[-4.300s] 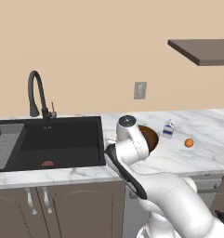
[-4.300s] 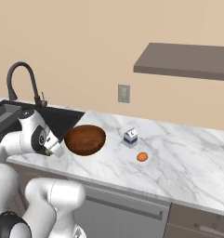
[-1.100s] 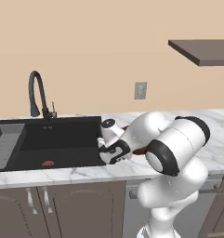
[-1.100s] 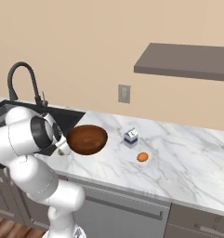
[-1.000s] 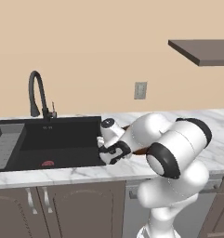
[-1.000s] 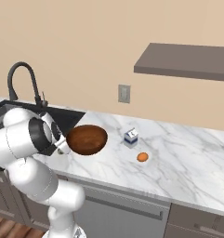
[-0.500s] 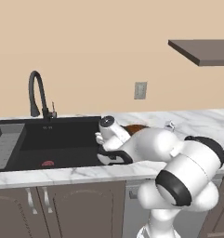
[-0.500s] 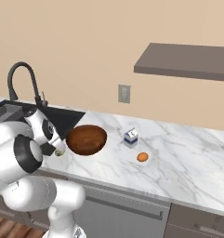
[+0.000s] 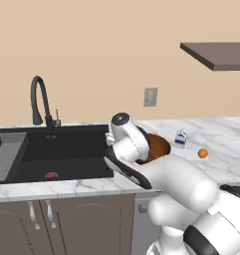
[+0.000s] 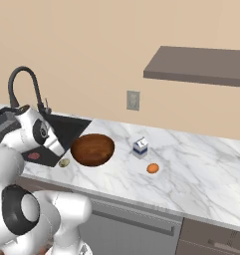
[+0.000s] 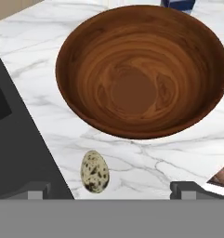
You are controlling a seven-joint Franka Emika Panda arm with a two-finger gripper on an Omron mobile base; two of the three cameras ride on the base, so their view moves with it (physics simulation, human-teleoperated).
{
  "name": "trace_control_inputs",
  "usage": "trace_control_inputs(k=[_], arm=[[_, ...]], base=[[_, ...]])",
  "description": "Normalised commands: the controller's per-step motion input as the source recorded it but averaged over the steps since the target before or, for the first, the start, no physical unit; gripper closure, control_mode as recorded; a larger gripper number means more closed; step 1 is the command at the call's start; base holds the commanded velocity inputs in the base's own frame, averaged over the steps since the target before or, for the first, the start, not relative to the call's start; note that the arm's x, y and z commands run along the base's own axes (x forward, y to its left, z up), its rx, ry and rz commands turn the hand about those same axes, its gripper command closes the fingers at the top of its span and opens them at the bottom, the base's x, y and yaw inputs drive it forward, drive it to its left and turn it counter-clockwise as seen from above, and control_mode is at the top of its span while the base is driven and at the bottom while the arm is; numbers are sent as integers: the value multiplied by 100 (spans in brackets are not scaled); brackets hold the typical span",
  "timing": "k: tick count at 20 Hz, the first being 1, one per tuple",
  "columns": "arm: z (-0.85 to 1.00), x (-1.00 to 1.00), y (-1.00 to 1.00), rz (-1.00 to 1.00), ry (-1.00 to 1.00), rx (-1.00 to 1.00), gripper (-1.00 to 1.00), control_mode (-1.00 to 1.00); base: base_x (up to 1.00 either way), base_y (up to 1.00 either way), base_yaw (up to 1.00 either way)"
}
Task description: Gather the eggs and milk located in the vicinity of the sink area and place them right next to the bowl.
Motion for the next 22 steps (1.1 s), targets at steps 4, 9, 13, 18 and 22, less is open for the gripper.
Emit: trace_control_inputs(k=[4, 9, 13, 18, 22], arm=[[88, -50, -23, 0, 11, 3, -100, -100], [41, -40, -55, -2, 14, 3, -100, -100], [17, -33, -75, -1, 5, 4, -100, -100], [13, -25, -82, 0, 0, 7, -100, -100], [13, -6, -86, 0, 0, 6, -100, -100]], base=[[0, 0, 0], [0, 0, 0], [0, 0, 0], [0, 0, 0], [0, 0, 0]])
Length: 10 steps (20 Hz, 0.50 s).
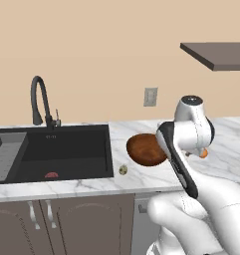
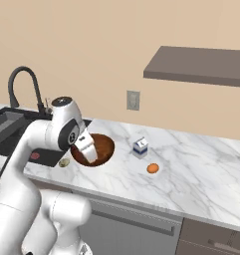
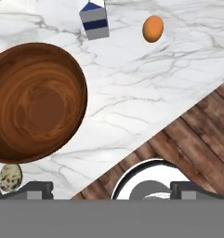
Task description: Gather the eggs and milk located in the vicinity of the sink area and place them right next to the bowl.
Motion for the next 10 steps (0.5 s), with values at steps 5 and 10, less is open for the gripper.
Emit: trace_control_inputs(k=[5, 10], arm=[[10, -3, -93, 0, 7, 7, -100, -100], [3, -4, -95, 0, 18, 7, -100, -100]], base=[[0, 0, 0], [0, 0, 0]])
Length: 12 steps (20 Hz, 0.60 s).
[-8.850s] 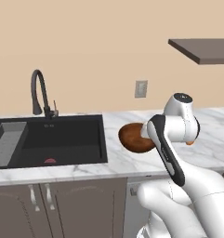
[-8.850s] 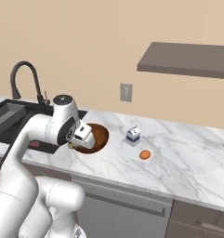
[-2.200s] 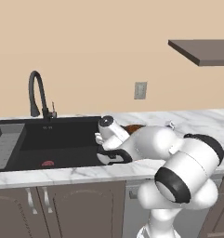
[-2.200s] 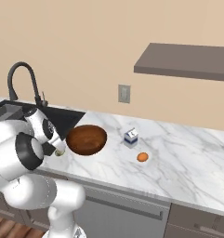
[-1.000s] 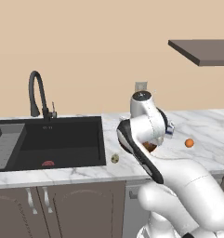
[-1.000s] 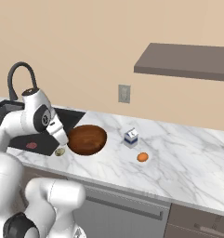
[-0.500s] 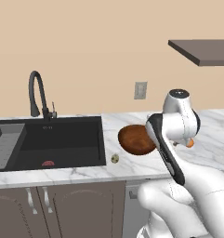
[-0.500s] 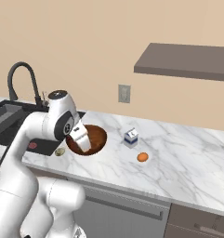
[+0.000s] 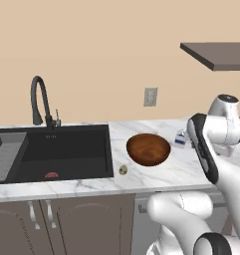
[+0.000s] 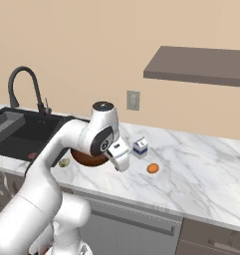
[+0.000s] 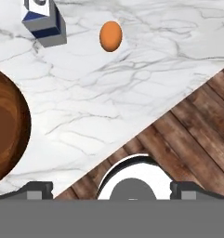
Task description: Gather the eggs and milk located in the vicinity of the sink area and place them right next to the bowl.
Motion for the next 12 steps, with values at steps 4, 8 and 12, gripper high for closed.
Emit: trace_control_inputs(k=[4, 8, 12], arm=[[0, 0, -82, 0, 22, 7, -100, -100], [0, 0, -56, 0, 5, 4, -100, -100], [0, 0, -34, 0, 0, 0, -100, -100]], base=[[0, 0, 0], [0, 0, 0], [0, 0, 0]])
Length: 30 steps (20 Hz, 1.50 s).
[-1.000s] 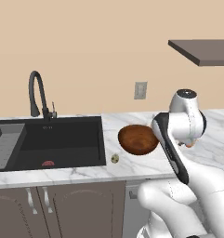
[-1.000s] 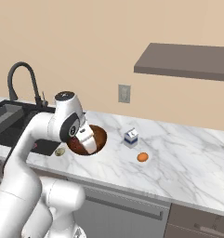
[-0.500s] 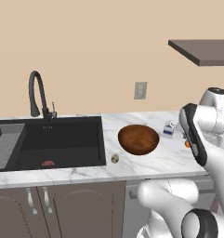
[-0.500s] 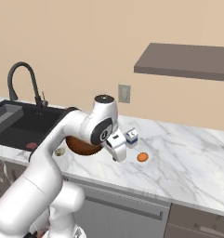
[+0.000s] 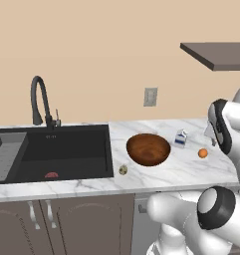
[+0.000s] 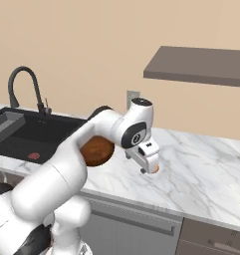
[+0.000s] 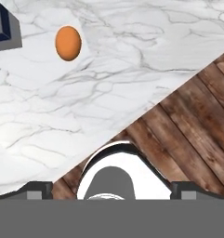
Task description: Gather the eggs and milk located in the vicinity of the sink area and place them right next to the bowl.
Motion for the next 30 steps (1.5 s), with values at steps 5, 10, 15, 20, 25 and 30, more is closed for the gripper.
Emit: trace_control_inputs(k=[5, 10, 15, 20, 25, 30], arm=[[-2, 0, -14, 0, 0, 0, -100, -100], [-13, 4, 0, 0, -1, 0, -100, -100], [-18, 19, 0, 0, -6, 0, -100, -100], [-15, 21, 0, 1, -3, 0, -100, -100], [-14, 19, 0, 1, 0, 0, -100, -100], [-17, 19, 0, 1, 0, 0, -100, -100]], base=[[0, 0, 0], [0, 0, 0], [0, 0, 0], [0, 0, 0], [0, 0, 0], [0, 0, 0]])
